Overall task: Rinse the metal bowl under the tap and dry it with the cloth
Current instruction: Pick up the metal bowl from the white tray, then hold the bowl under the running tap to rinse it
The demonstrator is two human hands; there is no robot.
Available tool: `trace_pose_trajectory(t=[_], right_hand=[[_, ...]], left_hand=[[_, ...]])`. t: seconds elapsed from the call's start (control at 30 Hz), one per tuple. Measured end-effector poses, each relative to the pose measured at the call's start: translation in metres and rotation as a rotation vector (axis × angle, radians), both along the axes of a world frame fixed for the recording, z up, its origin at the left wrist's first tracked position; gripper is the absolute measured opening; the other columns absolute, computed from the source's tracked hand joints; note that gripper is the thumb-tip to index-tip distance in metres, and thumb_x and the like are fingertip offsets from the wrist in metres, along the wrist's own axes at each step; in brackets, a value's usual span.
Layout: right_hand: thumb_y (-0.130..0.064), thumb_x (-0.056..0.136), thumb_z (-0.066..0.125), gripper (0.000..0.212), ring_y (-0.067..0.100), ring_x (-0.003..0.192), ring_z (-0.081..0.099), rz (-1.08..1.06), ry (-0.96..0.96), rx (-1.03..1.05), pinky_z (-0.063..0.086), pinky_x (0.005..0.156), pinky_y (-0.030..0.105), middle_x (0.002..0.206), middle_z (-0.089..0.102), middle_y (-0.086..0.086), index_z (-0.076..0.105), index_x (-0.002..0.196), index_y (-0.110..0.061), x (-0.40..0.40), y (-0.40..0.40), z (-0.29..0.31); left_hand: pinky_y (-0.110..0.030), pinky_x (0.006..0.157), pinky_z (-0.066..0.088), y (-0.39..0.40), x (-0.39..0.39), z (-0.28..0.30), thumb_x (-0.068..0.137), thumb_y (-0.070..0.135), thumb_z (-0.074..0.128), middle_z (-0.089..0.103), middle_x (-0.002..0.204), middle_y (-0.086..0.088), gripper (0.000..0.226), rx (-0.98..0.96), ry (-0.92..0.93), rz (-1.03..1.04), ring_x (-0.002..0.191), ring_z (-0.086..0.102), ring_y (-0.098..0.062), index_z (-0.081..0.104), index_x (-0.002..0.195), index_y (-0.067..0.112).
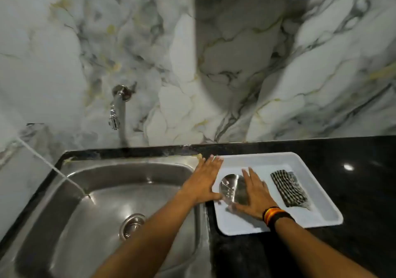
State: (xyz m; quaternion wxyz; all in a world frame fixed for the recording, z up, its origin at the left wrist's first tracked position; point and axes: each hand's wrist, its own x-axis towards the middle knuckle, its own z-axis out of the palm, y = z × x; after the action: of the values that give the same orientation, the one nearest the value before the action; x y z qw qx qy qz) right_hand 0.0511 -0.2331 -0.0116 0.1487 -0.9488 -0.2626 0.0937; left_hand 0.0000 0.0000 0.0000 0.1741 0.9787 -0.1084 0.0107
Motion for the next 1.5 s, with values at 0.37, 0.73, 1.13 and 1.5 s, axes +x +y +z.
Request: trace_pose_trajectory(t=[0.37,0.73,1.13,1.5], right_hand=[[-0.061,0.057,0.089,0.142,0.029,0.151,0.031,-0.091,0.255,0.245,0.02,0.126,0.051,0.167,0.027,0.005,0.005,0.163,-0.016,0.029,-0.008,-0.039],[-0.07,0.045,0.091,0.154,0.023,0.143,0.032,-0.014,0.113,0.47,0.045,0.111,0.044,0.156,0.025,0.002,-0.005,0.16,-0.034,0.016,0.038,0.036],[-0.063,0.047,0.094,0.144,0.032,0.147,0.035,0.053,0.163,0.702,0.035,0.118,0.055,0.165,0.026,0.005,0.005,0.158,-0.042,-0.033,0.212,0.073],[-0.053,0.047,0.097,0.15,0.022,0.145,0.037,0.129,0.286,0.695,0.038,0.112,0.034,0.163,0.028,0.002,-0.002,0.159,-0.038,-0.054,0.306,0.035]], left_hand=[[-0.052,0.129,-0.023,-0.054,0.037,-0.041,0.09,0.065,0.073,0.024,0.177,-0.016,0.125,0.052,0.254,0.09,0.167,0.005,-0.036,-0.004,0.172,0.01],[-0.045,0.135,0.012,0.023,0.028,0.048,0.065,0.04,0.101,0.05,0.159,-0.012,0.158,-0.204,0.121,0.019,0.155,0.034,-0.033,-0.015,0.171,0.02],[-0.054,0.136,0.012,0.208,-0.058,0.107,0.091,0.063,0.071,0.013,0.181,-0.008,0.11,-0.218,-0.429,0.432,0.168,0.007,-0.027,0.012,0.173,0.019],[-0.057,0.135,-0.003,0.281,0.004,0.098,0.092,0.042,0.077,-0.014,0.179,-0.02,0.122,0.075,-0.516,0.77,0.166,-0.015,-0.039,-0.009,0.171,0.007]])
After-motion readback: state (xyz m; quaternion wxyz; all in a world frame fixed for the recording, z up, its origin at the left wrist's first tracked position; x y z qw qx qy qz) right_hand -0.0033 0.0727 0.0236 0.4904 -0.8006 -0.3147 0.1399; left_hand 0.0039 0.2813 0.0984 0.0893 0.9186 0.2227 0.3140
